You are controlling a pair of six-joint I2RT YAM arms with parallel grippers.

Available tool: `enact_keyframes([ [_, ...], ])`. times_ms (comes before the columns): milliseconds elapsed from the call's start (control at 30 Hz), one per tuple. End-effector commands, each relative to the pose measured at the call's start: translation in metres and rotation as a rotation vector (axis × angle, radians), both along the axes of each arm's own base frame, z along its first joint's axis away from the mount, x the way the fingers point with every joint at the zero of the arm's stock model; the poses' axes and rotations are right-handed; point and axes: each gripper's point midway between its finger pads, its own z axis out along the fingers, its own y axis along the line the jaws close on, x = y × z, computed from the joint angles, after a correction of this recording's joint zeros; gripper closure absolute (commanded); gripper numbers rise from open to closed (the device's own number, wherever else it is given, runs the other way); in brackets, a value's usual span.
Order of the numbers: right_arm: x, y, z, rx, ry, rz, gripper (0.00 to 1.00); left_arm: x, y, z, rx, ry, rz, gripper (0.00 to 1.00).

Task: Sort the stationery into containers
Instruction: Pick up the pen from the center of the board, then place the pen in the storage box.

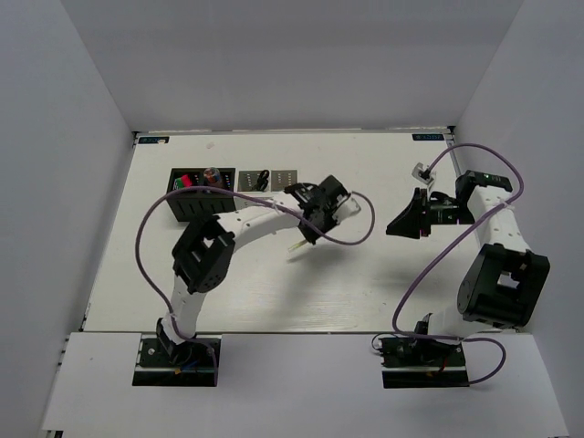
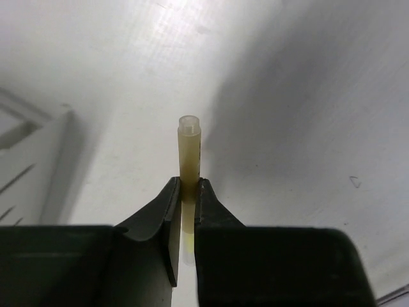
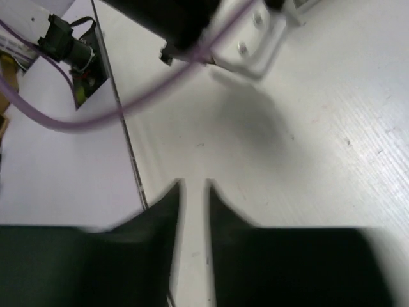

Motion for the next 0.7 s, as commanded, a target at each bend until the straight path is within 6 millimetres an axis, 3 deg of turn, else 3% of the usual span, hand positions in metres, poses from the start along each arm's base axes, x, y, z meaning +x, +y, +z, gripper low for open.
enact_keyframes([
  [0, -0.028, 0.008, 0.024, 0.103, 0.155, 0.013, 0.63, 0.026, -0.021, 0.105, -0.289, -0.129, 0.092, 1.0],
  [33, -0.031, 0.009, 0.025, 0.1, 0.144, 0.018, 0.34, 0.034, -0.014, 0.122, -0.329, -0.151, 0.13, 1.0],
  [67, -0.032, 0.009, 0.024, 0.098, 0.142, 0.022, 0.21, 0.042, -0.017, 0.133, -0.366, -0.177, 0.144, 1.0],
  [133, -0.035, 0.01, 0.026, 0.096, 0.112, 0.024, 0.1, 0.059, -0.009, 0.16, -0.445, -0.217, 0.221, 1.0],
  [167, -0.034, 0.009, 0.025, 0.092, 0.105, 0.026, 0.1, 0.065, -0.009, 0.165, -0.475, -0.231, 0.237, 1.0],
  [200, -0.035, 0.01, 0.027, 0.092, 0.1, 0.026, 0.11, 0.072, -0.001, 0.176, -0.512, -0.245, 0.278, 1.0],
  [233, -0.035, 0.01, 0.026, 0.091, 0.102, 0.028, 0.23, 0.075, -0.001, 0.183, -0.552, -0.243, 0.32, 1.0],
  [267, -0.034, 0.009, 0.025, 0.089, 0.104, 0.03, 0.34, 0.091, 0.006, 0.204, -0.625, -0.297, 0.357, 1.0],
  [300, -0.033, 0.009, 0.024, 0.091, 0.124, 0.029, 0.52, 0.094, 0.008, 0.207, -0.657, -0.296, 0.384, 1.0],
  [333, -0.031, 0.009, 0.024, 0.094, 0.124, 0.025, 1.0, 0.102, 0.006, 0.218, -0.713, -0.322, 0.407, 1.0],
  [467, -0.03, 0.009, 0.023, 0.098, 0.147, 0.023, 1.0, 0.14, 0.027, 0.245, -0.815, -0.476, 0.532, 1.0],
  [567, -0.033, 0.009, 0.025, 0.1, 0.114, 0.024, 0.86, 0.165, 0.041, 0.243, -0.838, -0.538, 0.638, 1.0],
  [600, -0.033, 0.01, 0.027, 0.102, 0.099, 0.023, 0.83, 0.172, 0.048, 0.234, -0.824, -0.526, 0.679, 1.0],
  [667, -0.033, 0.011, 0.029, 0.103, 0.083, 0.023, 0.8, 0.181, 0.05, 0.233, -0.837, -0.544, 0.703, 1.0],
])
